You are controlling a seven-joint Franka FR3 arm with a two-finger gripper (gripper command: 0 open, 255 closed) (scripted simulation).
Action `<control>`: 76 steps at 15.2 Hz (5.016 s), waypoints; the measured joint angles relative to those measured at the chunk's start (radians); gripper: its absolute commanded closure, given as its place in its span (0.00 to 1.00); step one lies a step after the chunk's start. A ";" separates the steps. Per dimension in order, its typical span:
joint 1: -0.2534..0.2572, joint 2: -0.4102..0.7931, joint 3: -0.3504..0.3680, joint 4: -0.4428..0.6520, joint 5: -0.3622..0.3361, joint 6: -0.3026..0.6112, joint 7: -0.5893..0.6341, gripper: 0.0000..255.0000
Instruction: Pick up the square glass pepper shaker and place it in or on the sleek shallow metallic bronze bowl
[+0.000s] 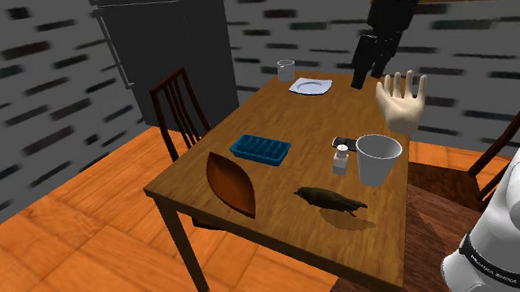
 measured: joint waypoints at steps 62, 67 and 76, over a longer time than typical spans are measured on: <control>-0.013 0.181 -0.123 -0.391 -0.070 0.600 -0.229 1.00; -0.015 0.151 -0.118 -0.340 -0.071 0.519 -0.223 1.00; 0.049 0.306 -0.017 -0.195 -0.025 0.534 -0.101 1.00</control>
